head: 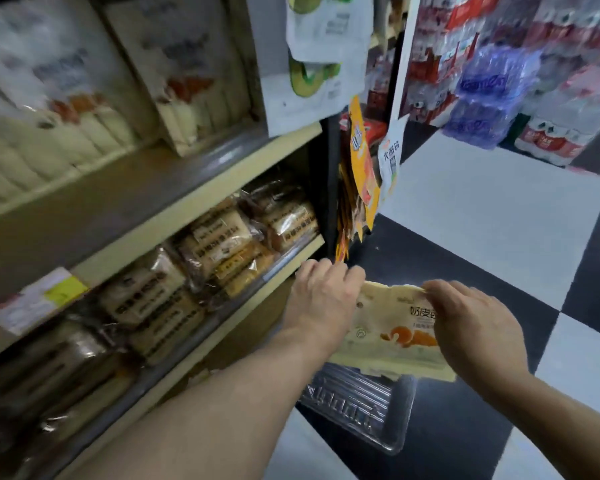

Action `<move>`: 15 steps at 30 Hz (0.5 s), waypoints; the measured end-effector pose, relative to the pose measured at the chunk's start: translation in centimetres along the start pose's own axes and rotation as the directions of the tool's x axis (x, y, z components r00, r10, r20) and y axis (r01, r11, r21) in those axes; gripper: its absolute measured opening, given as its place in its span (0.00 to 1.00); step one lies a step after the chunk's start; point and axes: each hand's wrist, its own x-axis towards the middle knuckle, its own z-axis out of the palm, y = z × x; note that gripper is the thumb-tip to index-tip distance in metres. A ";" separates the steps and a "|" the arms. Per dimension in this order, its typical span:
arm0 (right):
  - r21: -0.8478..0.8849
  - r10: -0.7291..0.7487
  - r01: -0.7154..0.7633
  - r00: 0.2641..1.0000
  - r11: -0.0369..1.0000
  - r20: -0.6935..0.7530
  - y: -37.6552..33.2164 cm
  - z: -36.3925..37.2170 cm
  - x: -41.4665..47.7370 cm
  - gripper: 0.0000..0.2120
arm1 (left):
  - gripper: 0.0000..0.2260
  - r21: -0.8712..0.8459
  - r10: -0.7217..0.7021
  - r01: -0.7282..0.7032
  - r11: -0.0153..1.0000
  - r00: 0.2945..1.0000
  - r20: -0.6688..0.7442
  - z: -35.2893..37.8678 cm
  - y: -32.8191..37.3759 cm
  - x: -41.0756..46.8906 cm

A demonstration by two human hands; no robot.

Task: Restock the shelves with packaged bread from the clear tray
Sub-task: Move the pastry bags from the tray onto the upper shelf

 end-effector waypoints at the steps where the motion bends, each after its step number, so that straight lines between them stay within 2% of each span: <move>1: 0.007 -0.017 0.017 1.000 1.000 -0.003 -0.5 -1.6 0.6 0.10 | 0.11 -0.002 -0.030 0.030 1.000 1.000 -0.010 -1.8 0.3 0.3; 5: 0.054 -0.116 0.118 0.993 0.992 -0.036 -3.2 -8.1 3.5 0.14 | 0.09 0.052 -0.111 0.114 0.992 0.992 -0.056 -9.7 1.2 1.2; 8: 0.062 -0.219 0.223 0.974 0.973 -0.064 -5.5 -12.5 6.1 0.16 | 0.14 0.085 -0.206 0.215 0.973 0.973 -0.103 -15.3 1.3 2.0; 9: 0.059 -0.250 0.254 0.966 0.965 -0.067 -6.4 -13.8 6.9 0.17 | 0.12 0.104 -0.237 0.250 0.963 0.964 -0.123 -17.0 1.2 2.0; 10: 0.054 -0.285 0.289 0.956 0.956 -0.071 -7.4 -15.1 7.6 0.18 | 0.08 0.134 -0.253 0.272 0.953 0.957 -0.142 -18.7 0.9 1.9; 13: 0.061 -0.402 0.409 0.910 0.910 -0.101 -10.6 -18.1 9.5 0.19 | 0.16 0.141 -0.349 0.365 0.920 0.929 -0.126 -23.2 -0.2 1.3; 15: 0.099 -0.471 0.479 0.877 0.872 -0.094 -13.1 -19.2 10.6 0.18 | 0.13 0.198 -0.403 0.431 0.881 0.900 -0.166 -25.6 -1.1 0.4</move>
